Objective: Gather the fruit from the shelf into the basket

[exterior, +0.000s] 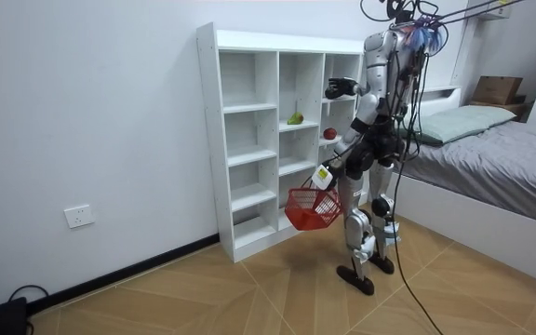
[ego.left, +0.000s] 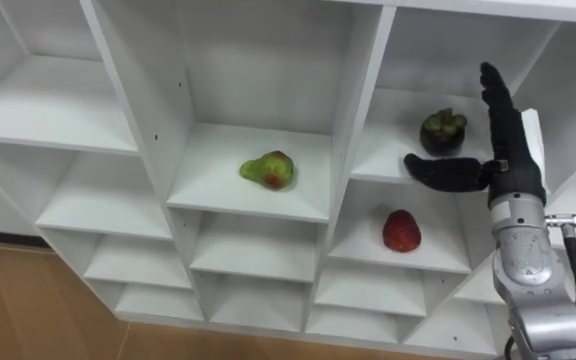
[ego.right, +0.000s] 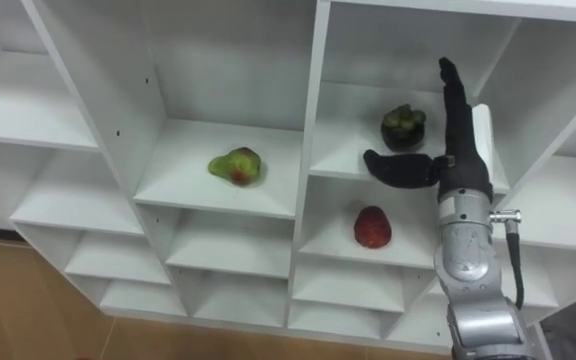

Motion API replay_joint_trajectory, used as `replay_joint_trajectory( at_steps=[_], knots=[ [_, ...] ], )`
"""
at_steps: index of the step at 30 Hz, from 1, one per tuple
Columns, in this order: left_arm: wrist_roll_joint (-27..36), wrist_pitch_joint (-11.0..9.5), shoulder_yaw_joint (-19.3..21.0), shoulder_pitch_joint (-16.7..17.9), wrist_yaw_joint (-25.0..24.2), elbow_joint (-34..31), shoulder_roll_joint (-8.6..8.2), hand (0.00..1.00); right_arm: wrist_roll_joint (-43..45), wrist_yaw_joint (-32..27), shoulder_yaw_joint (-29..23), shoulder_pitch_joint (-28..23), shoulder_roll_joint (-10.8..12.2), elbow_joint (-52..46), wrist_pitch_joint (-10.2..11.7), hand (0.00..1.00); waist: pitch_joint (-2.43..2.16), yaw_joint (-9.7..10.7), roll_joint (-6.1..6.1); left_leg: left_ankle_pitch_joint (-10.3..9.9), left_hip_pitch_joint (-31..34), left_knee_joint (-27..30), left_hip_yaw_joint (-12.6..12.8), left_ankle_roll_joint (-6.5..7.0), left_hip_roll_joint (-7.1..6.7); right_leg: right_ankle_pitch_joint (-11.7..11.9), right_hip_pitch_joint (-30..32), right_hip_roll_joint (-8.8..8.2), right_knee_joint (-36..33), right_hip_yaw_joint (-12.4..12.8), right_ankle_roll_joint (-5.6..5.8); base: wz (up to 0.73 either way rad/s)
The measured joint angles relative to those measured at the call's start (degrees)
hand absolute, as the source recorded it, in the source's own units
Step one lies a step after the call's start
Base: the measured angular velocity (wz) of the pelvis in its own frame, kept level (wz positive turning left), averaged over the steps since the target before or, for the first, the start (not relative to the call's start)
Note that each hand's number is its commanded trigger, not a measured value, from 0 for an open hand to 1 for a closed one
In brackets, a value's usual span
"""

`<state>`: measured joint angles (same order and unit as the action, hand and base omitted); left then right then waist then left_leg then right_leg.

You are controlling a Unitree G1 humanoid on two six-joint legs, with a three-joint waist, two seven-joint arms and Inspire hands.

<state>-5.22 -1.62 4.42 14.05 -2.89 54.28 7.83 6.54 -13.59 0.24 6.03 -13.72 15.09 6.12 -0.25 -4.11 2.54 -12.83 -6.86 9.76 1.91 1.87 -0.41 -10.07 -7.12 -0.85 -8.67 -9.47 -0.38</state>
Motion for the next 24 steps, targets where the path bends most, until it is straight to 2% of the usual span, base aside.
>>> replay_joint_trajectory(
  at_steps=[2,12,20,24],
  knots=[
    [0.0,0.4,0.0,0.0,0.0,0.0,0.01,1.00,0.0,0.1,0.0,0.0,0.0,0.7,-0.8,0.00,0.03,0.0,-0.03,0.1,0.0,0.0,0.0,0.03,0.00,0.0,-0.1,-0.04,0.0,0.0,0.00,0.00],
    [0.0,1.4,0.0,0.0,0.3,-0.4,-0.06,1.00,-0.8,2.1,-1.6,0.5,0.0,2.4,-0.8,0.00,0.37,-0.4,-0.57,0.2,0.3,-0.2,-0.3,0.04,-0.13,0.0,0.3,0.01,-0.1,-0.1,-0.02,0.00],
    [0.0,1.5,0.0,-0.2,0.2,-0.2,-0.06,1.00,-2.0,3.2,-1.6,0.8,-0.1,2.5,-0.8,0.00,0.22,-0.3,-0.28,0.2,0.2,-0.2,-0.3,0.05,-0.20,0.0,0.3,-0.03,-0.1,-0.1,-0.02,0.00],
    [0.0,1.5,0.0,-0.2,0.2,-0.2,0.10,1.00,-2.0,4.0,-1.5,0.8,-0.6,2.9,-0.7,0.00,0.42,-0.6,0.06,0.2,0.2,-0.1,-0.3,0.04,-0.19,0.0,0.2,-0.04,-0.1,-0.1,-0.02,0.00]
  ],
)
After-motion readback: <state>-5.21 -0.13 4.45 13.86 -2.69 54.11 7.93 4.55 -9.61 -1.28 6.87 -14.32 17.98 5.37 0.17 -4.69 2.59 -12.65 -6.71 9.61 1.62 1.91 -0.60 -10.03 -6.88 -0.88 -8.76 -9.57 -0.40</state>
